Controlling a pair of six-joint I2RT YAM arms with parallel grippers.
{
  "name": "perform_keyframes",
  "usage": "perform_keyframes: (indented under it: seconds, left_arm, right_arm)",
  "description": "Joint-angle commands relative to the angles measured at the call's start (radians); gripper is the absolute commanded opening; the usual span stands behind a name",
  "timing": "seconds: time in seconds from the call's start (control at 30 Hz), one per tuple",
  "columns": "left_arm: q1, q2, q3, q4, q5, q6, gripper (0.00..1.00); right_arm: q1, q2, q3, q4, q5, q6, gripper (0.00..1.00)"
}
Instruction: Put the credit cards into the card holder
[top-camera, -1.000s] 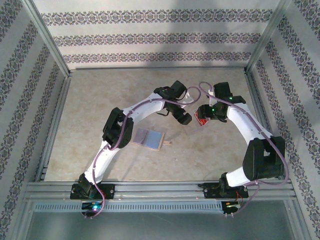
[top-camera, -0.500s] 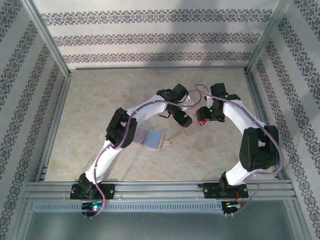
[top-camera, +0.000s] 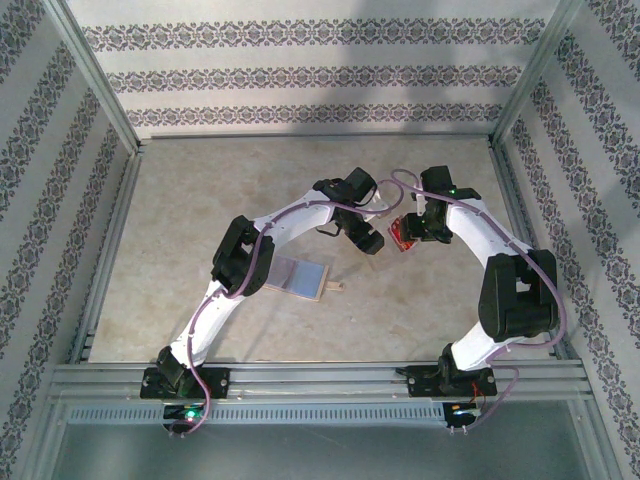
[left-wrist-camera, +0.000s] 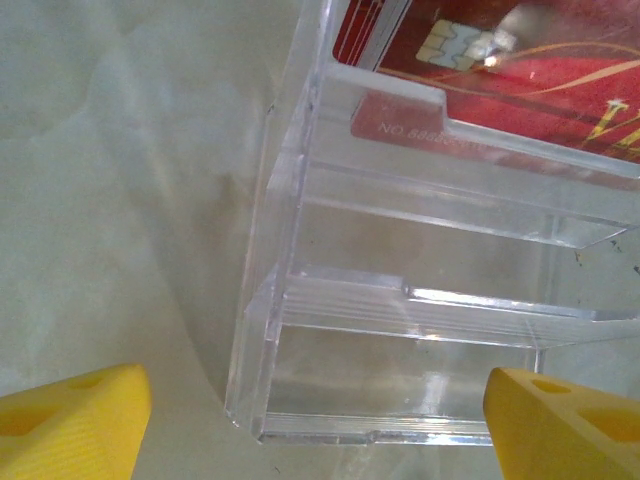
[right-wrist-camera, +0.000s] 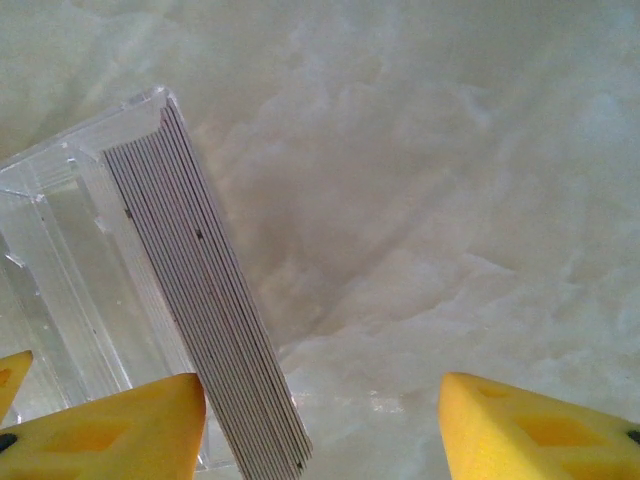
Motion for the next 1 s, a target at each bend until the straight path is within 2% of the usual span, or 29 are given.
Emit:
perform_keyframes:
  seconds: [0.0, 0.5, 0.83, 0.97]
  left_arm:
    - [-0.014, 0.03, -0.028, -0.051, -0.044, 0.002, 0.86]
    - [-0.019, 0.018, -0.055, -0.046, -0.058, 0.015, 0.86]
    - [-0.022, 0.021, -0.055, -0.048, -0.057, 0.015, 0.86]
    - [-0.024, 0.021, -0.056, -0.046, -0.065, 0.019, 0.86]
  right_arm:
    - [-0.012, -0.003, 0.023, -0.03, 0.042, -0.013, 0.61]
    - [-0.012, -0.055, 0.008, -0.035, 0.036, -0.016, 0.55]
    - [-0.008, -0.02, 0.01, -0.023, -0.04, -0.02, 0.58]
    - [-0.005, 0.004, 0.017, -0.037, -0.03, -0.027, 0.59]
